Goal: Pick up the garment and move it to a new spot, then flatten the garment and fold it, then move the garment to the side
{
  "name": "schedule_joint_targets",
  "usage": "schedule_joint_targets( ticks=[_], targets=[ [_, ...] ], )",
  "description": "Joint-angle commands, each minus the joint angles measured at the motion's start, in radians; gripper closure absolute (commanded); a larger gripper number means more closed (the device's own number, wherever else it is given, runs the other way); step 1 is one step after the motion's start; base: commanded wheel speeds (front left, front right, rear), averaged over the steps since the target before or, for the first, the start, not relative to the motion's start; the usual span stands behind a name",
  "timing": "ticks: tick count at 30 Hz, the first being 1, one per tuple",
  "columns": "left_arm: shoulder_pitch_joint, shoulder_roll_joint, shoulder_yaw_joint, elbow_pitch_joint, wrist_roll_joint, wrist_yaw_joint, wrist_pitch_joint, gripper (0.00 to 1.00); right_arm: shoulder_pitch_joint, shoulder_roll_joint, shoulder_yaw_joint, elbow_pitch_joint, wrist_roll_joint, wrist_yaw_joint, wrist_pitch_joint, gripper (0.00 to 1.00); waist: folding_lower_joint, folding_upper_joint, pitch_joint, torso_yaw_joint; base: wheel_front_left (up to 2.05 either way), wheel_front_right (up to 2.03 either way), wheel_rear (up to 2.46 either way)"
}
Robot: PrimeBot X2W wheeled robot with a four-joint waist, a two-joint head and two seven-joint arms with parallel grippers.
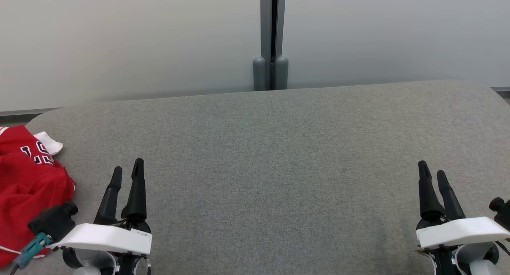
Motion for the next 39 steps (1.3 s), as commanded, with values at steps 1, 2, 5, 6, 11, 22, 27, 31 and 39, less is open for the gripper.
schedule_joint_targets(
  ticks=[1, 2, 5, 6, 11, 22, 27, 31, 39],
  targets=[
    [-0.003, 0.009, 0.0, -0.008, 0.033, 0.001, -0.01, 0.0, -0.022, -0.009, 0.003, -0.004, -0.037, 0.0, -0.012, 0.0, 0.0, 0.0, 0.0, 0.0, 0.0, 0.0, 0.0],
    [0.0, 0.009, -0.002, -0.004, 0.049, 0.002, -0.013, 0.0, -0.022, -0.009, 0.005, 0.0, -0.052, 0.0, -0.015, 0.0, 0.0, 0.0, 0.0, 0.0, 0.0, 0.0, 0.0],
    [0.004, 0.009, -0.005, 0.003, 0.094, 0.006, -0.021, 0.0, -0.023, -0.01, 0.012, 0.012, -0.097, 0.0, -0.024, 0.0, 0.0, 0.0, -0.001, 0.0, 0.0, 0.0, 0.0],
    [0.005, 0.008, -0.007, 0.005, 0.108, 0.006, -0.025, 0.0, -0.023, -0.01, 0.014, 0.016, -0.111, 0.0, -0.026, 0.0, 0.0, 0.0, -0.001, 0.0, 0.0, 0.0, 0.0],
    [0.012, 0.009, -0.015, 0.023, 0.176, 0.009, -0.039, 0.0, -0.024, -0.01, 0.022, 0.037, -0.175, 0.0, -0.041, 0.0, 0.0, 0.0, -0.001, 0.002, 0.0, 0.0, 0.0],
    [0.018, 0.014, -0.041, 0.064, 0.32, 0.019, -0.067, 0.0, -0.022, -0.007, 0.039, 0.081, -0.302, 0.0, -0.069, 0.0, 0.0, 0.0, -0.005, 0.005, 0.0, 0.0, 0.0],
    [0.019, 0.014, -0.043, 0.079, 0.359, 0.029, -0.077, 0.0, -0.023, -0.007, 0.048, 0.091, -0.347, 0.0, -0.079, 0.0, 0.0, 0.0, -0.006, 0.005, 0.0, 0.0, 0.0],
    [0.02, 0.016, -0.042, 0.089, 0.401, 0.043, -0.087, 0.0, -0.023, -0.006, 0.054, 0.101, -0.388, 0.0, -0.089, 0.0, 0.0, 0.0, -0.007, 0.005, 0.0, 0.0, 0.0],
    [0.021, 0.017, -0.044, 0.117, 0.471, 0.064, -0.105, 0.0, -0.026, -0.001, 0.064, 0.112, -0.46, 0.0, -0.107, 0.0, 0.0, 0.0, -0.005, 0.001, 0.0, 0.0, 0.0]
  ],
)
